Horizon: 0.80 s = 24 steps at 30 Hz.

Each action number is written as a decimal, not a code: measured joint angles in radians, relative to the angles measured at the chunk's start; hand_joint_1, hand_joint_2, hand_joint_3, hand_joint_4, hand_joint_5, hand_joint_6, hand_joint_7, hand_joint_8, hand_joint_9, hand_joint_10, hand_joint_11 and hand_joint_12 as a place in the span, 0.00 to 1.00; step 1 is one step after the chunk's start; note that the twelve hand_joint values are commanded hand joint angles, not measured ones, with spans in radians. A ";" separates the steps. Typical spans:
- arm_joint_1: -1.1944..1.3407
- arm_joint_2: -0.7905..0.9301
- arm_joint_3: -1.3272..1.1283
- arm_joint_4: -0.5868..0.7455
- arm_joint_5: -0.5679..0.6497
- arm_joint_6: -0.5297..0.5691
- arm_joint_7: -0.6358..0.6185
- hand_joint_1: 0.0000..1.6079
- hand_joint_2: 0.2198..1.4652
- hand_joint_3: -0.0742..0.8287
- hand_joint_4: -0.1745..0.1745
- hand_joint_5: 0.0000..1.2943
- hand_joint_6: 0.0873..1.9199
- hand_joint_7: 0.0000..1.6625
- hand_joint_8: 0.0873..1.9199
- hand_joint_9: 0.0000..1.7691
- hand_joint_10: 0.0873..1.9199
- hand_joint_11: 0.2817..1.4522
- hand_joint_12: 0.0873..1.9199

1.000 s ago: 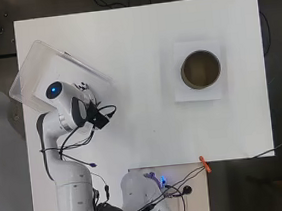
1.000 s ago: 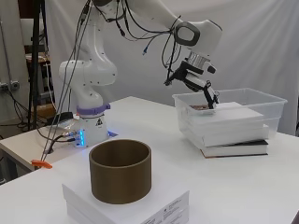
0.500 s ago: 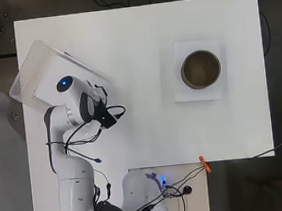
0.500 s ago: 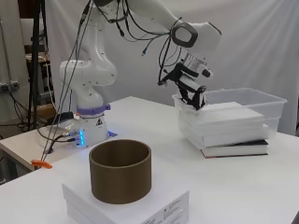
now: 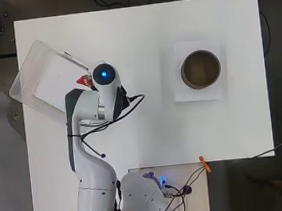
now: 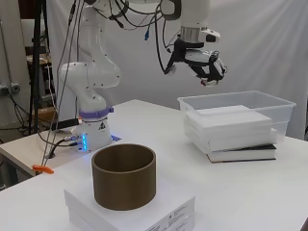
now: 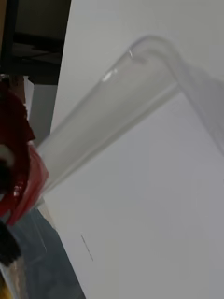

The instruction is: Teleoperate dual arm-hand system to remove items from a box

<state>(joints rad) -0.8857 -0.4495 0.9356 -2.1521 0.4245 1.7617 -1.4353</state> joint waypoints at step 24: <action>0.037 0.293 -0.769 0.088 -0.294 0.048 -0.106 0.85 0.71 0.08 0.02 0.61 0.56 0.60 0.44 0.64 0.47 0.29 0.48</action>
<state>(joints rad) -0.8489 -0.1568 0.1668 -2.0644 0.1309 1.8096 -1.5414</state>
